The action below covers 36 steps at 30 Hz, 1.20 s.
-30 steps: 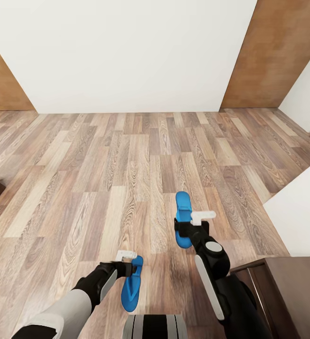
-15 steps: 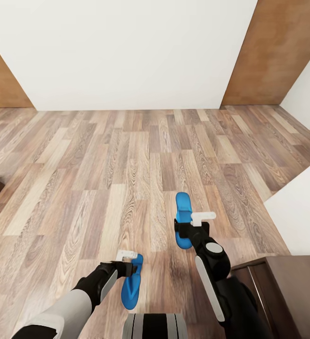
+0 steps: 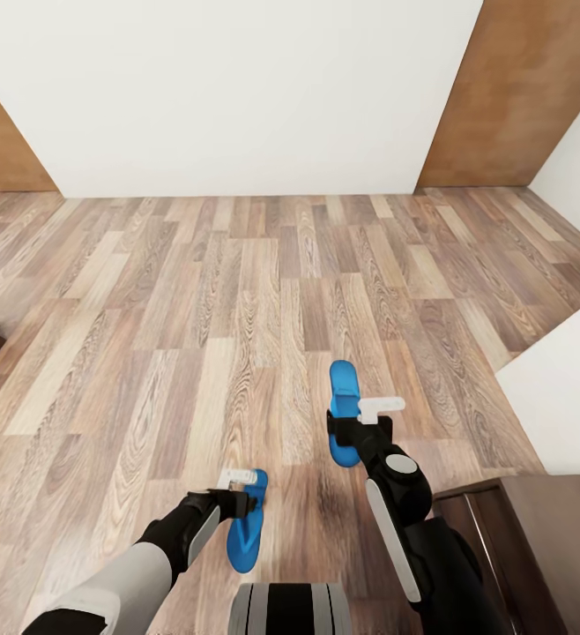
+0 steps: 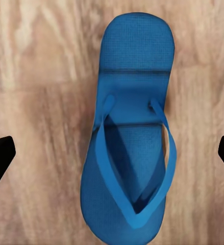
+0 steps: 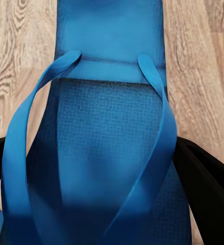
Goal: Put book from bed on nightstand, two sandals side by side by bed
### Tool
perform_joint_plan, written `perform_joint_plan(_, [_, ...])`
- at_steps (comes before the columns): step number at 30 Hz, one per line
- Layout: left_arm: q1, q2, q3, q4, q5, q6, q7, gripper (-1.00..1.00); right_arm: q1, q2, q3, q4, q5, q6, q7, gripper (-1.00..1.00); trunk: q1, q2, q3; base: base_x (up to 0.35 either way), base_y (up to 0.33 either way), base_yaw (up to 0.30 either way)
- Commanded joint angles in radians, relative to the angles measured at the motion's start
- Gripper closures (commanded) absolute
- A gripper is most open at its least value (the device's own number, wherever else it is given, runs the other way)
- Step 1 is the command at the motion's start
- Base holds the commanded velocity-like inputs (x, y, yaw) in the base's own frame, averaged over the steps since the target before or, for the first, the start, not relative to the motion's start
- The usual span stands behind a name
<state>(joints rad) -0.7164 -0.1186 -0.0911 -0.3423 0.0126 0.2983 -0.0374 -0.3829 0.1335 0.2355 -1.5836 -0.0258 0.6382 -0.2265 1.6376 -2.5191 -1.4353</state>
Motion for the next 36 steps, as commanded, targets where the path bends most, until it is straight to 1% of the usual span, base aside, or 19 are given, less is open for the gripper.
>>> perform_joint_plan(1, [0.0, 0.001, -0.004, -0.001, 0.001, -0.001, -0.001, -1.0, -0.001, 0.0, 0.002, -0.001, -0.002, 0.008, -0.007, 1.0, 0.0, -0.001, -0.005, 0.0, 0.0, 0.0])
perform_joint_plan(3, [0.0, 0.0, -0.004, 0.002, 0.001, -0.014, 0.0, -1.0, -0.001, 0.0, 0.003, -0.001, -0.003, 0.015, -0.007, 1.0, 0.001, -0.001, -0.012, 0.0, 0.0, 0.0])
perform_joint_plan(10, [0.0, 0.0, -0.004, 0.006, 0.0, -0.035, 0.003, -1.0, -0.001, 0.0, 0.003, -0.001, -0.003, 0.03, -0.007, 1.0, 0.001, -0.001, -0.012, 0.0, 0.0, 0.0])
perform_joint_plan(16, [0.0, 0.0, -0.004, 0.006, 0.0, -0.038, 0.004, -1.0, -0.001, 0.0, 0.004, -0.001, -0.003, 0.032, -0.007, 1.0, 0.004, -0.002, -0.036, 0.0, 0.0, 0.0])
perform_joint_plan(36, [0.0, -0.001, -0.004, 0.006, 0.0, -0.039, 0.005, -1.0, 0.0, 0.0, 0.006, -0.001, -0.003, 0.032, -0.007, 1.0, 0.004, -0.002, -0.036, 0.0, 0.0, 0.0])
